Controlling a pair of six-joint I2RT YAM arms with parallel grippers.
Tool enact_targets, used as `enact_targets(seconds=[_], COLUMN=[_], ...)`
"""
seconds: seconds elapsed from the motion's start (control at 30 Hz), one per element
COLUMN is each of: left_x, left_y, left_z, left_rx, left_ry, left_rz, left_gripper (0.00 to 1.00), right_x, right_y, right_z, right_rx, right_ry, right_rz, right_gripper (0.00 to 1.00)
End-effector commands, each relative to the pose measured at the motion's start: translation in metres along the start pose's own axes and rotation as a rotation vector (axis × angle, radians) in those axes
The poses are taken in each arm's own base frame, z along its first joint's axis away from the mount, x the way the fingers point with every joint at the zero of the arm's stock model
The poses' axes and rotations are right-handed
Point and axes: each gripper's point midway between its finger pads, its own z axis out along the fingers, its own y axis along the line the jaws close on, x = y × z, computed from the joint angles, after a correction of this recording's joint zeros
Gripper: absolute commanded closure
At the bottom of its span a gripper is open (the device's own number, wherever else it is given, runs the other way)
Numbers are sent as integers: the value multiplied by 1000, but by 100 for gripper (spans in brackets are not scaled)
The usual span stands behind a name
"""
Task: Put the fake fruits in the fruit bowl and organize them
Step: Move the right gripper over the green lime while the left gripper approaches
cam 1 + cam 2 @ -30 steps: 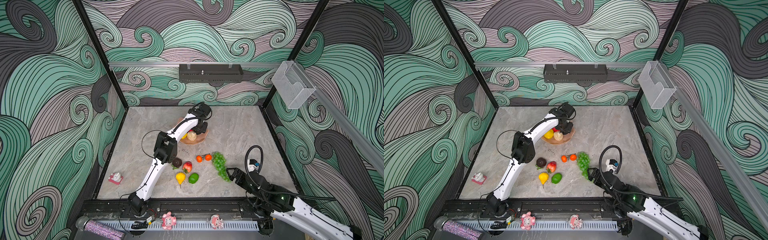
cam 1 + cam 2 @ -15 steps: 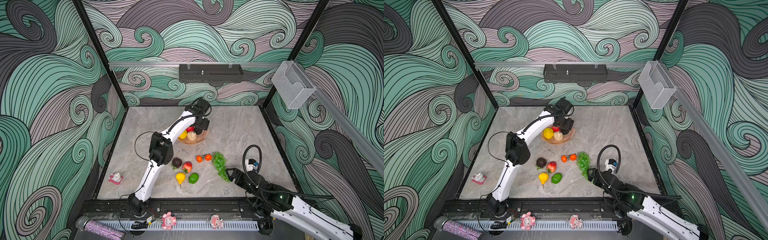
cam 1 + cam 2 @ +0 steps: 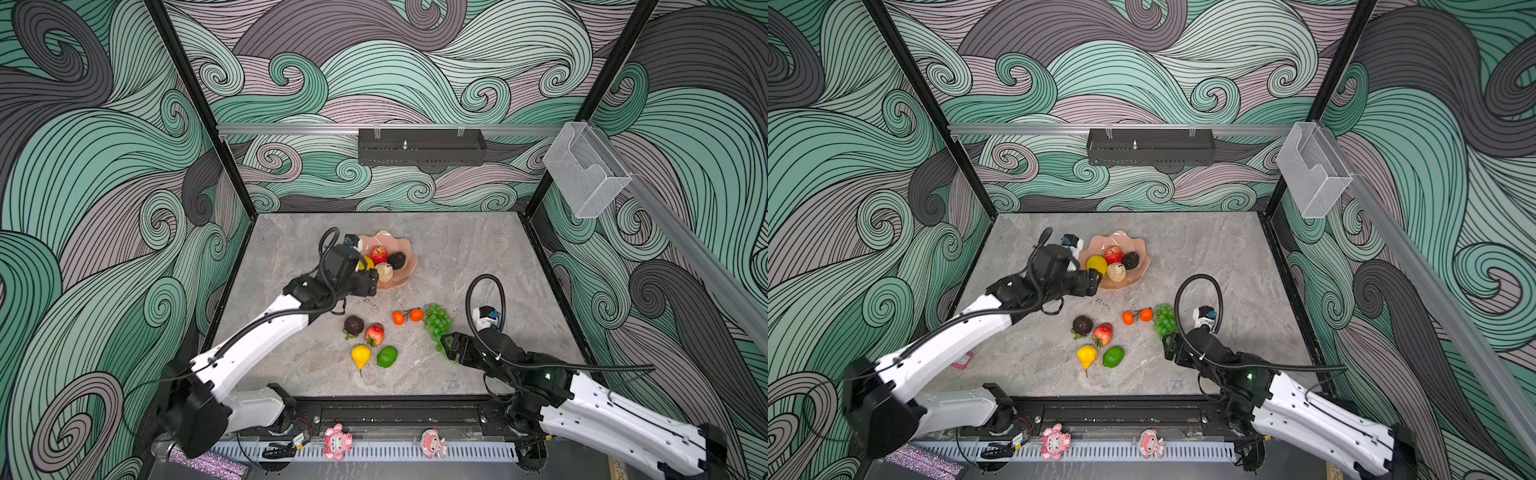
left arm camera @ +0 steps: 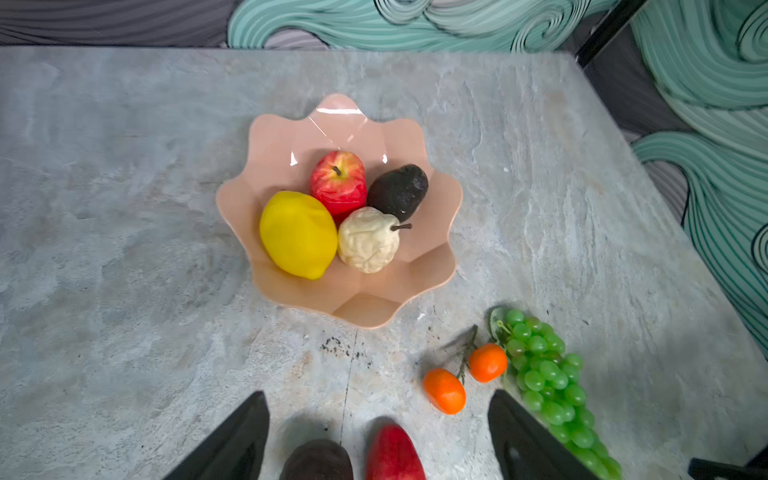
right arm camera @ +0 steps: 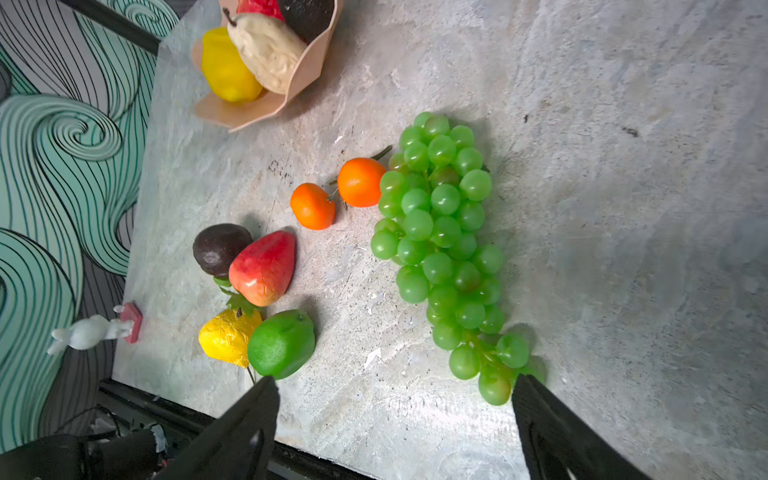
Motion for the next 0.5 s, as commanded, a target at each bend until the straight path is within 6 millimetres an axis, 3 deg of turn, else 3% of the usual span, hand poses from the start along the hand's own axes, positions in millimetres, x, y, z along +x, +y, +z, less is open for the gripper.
enact_targets(seconds=[0.0, 0.13, 0.27, 0.47], left_x=[-2, 38, 58, 73], left_y=[26, 56, 80, 95], left_z=[-15, -31, -49, -64], left_rx=[-37, -84, -116, -123], left_ry=[-184, -210, -287, -365], left_rz=[-115, -159, -170, -161], left_gripper=[15, 15, 15, 11], right_x=[0, 18, 36, 59], right_y=[34, 64, 96, 106], right_z=[5, 23, 44, 70], right_rx=[-48, -59, -77, 59], right_ry=[17, 86, 168, 267], right_rz=[-99, -165, -219, -282], right_gripper=[12, 11, 11, 10])
